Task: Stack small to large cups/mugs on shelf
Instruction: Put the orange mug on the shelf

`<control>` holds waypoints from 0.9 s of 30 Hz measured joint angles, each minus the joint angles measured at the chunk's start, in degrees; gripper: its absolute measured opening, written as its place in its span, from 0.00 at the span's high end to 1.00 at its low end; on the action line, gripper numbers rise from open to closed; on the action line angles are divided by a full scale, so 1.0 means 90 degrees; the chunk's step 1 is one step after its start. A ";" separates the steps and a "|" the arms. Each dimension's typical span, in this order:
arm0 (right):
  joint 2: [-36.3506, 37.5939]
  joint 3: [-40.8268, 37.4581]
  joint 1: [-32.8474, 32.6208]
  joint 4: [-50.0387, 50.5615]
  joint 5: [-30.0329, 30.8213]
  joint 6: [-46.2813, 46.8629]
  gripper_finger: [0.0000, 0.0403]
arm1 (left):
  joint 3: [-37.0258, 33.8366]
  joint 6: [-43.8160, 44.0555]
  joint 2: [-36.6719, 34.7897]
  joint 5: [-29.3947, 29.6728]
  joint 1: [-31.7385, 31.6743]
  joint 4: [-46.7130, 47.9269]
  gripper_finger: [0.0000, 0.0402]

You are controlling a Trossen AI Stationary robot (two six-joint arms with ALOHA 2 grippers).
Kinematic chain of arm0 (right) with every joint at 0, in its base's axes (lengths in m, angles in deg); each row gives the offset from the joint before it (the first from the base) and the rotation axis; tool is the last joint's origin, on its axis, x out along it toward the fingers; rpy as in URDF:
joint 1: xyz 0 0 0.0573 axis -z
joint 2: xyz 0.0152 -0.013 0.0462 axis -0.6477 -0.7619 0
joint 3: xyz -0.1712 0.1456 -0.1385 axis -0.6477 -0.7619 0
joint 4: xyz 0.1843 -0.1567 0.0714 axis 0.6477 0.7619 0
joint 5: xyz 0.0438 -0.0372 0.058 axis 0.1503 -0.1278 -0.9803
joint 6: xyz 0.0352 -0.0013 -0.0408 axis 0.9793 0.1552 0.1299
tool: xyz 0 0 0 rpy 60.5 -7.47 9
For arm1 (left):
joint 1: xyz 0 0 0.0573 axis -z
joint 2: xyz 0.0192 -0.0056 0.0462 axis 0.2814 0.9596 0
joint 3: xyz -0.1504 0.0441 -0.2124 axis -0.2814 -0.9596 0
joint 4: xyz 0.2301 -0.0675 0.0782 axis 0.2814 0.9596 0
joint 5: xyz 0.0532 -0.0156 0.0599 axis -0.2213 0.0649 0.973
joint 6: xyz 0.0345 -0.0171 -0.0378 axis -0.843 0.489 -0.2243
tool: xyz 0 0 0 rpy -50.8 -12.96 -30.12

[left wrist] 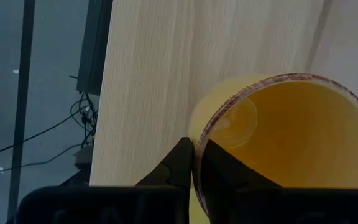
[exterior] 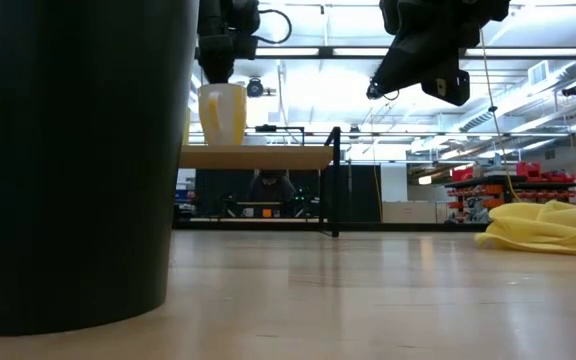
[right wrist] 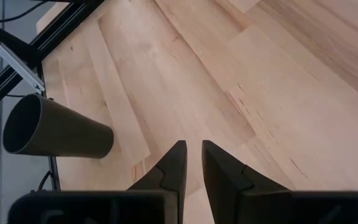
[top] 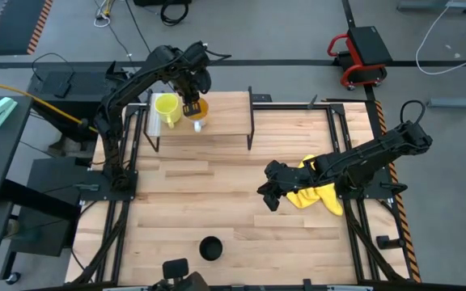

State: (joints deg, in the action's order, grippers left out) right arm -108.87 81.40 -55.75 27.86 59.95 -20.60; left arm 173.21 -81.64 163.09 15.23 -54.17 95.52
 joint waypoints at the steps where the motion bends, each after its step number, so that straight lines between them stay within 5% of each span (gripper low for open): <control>1: 0.0000 0.0000 0.0000 0.0000 0.0001 0.0001 0.86 | 0.0000 -0.0001 0.0000 -0.0004 0.0000 0.0001 0.93; 20: 0.0000 0.0000 0.0000 -0.0005 0.0000 0.0005 0.86 | -0.0007 0.0234 0.0083 0.0131 -0.0117 0.0089 0.95; 27: 0.0000 0.0000 0.0000 -0.0010 0.0000 0.0005 0.86 | -0.0007 0.0271 0.0078 0.0174 -0.0141 0.0032 0.86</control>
State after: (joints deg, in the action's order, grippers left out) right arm -108.87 81.40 -55.75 27.77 59.95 -20.56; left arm 173.14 -79.20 163.78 16.80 -55.43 95.80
